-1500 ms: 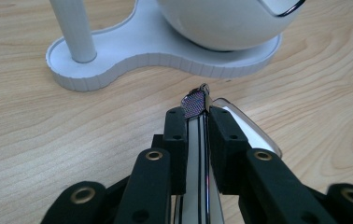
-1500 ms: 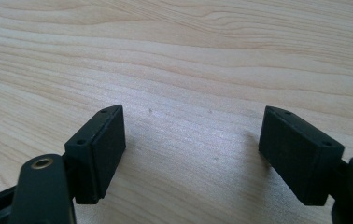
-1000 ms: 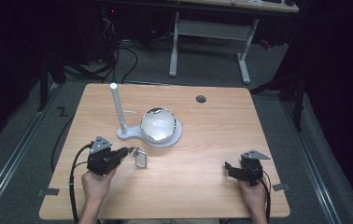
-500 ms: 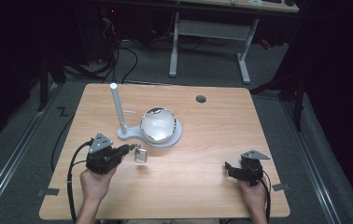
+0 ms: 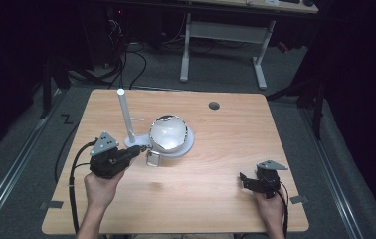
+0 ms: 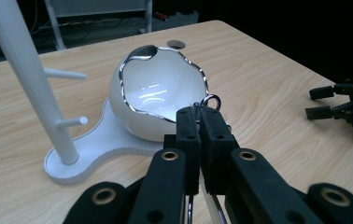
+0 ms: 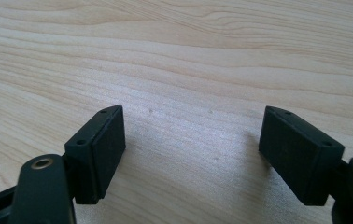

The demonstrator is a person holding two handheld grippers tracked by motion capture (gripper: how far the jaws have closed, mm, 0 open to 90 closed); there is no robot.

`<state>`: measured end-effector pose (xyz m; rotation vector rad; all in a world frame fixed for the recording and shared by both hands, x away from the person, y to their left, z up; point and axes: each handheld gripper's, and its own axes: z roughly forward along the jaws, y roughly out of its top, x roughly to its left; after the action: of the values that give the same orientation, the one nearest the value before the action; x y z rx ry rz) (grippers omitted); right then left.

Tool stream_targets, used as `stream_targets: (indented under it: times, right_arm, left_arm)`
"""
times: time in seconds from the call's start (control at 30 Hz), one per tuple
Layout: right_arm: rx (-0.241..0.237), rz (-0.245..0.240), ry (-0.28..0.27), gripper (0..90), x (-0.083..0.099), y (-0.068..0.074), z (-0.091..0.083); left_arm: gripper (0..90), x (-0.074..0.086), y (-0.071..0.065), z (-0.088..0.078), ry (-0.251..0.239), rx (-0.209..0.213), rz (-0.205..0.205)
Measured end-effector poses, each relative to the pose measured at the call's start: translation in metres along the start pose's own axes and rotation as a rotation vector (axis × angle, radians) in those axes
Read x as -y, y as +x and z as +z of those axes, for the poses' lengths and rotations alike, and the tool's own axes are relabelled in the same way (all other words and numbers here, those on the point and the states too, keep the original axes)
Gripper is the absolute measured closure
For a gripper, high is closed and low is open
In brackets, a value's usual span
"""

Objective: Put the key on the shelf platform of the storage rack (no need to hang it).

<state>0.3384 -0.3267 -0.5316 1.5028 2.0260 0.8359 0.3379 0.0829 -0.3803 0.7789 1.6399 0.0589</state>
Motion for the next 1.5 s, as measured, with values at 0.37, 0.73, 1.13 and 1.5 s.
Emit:
stream_targets:
  times: [0.37,0.73,1.13,1.5]
  right_arm:
    - [0.000,-0.001,0.000,23.1,0.000,0.000,0.000]
    - [0.000,0.000,0.000,23.1,0.000,0.000,0.000]
    - [0.000,-0.001,0.000,23.1,0.000,0.000,0.000]
    - [0.000,-0.001,0.000,23.1,0.000,0.000,0.000]
  left_arm:
    - [87.3,-0.006,-0.020,0.007,0.019,0.035,0.006]
    - [87.3,-0.010,-0.039,0.024,0.031,0.049,0.026]
    - [87.2,-0.014,-0.042,0.045,0.031,0.023,0.027]
    - [87.2,-0.007,-0.039,0.065,0.027,-0.007,0.043]
